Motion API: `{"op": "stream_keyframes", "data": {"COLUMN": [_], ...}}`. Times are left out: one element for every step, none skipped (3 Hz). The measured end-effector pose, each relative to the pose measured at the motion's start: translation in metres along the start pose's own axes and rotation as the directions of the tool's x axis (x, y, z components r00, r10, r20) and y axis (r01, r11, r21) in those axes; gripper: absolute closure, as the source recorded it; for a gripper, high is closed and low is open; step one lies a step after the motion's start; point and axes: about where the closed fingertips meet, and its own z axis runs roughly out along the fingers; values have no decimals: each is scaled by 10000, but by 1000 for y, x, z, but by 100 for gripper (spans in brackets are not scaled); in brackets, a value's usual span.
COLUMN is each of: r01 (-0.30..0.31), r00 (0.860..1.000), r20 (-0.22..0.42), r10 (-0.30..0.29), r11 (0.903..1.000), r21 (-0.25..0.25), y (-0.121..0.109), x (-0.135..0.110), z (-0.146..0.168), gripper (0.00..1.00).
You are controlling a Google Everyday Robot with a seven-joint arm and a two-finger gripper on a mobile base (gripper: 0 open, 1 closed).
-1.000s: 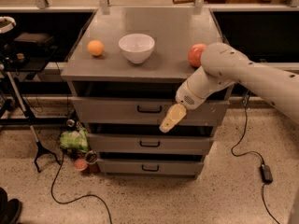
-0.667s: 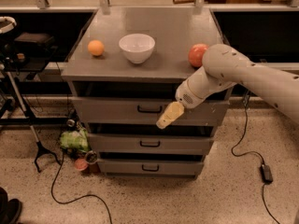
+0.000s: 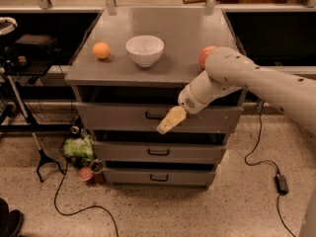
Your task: Open top drawer
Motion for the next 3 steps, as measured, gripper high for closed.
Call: {"op": "stream_keyframes", "data": {"r01": [-563,-642,-1603], "r00": [9984,9979,9871], "r20": [-89,-70,5], "r10": [560,640,1604], "r11": [9978,9973,9863], "r21": [-354,-366,-391], "y": [1,2,7], "x": [-5,-8,-15], "z": [12,10,13], "gripper": [0,0,0]}}
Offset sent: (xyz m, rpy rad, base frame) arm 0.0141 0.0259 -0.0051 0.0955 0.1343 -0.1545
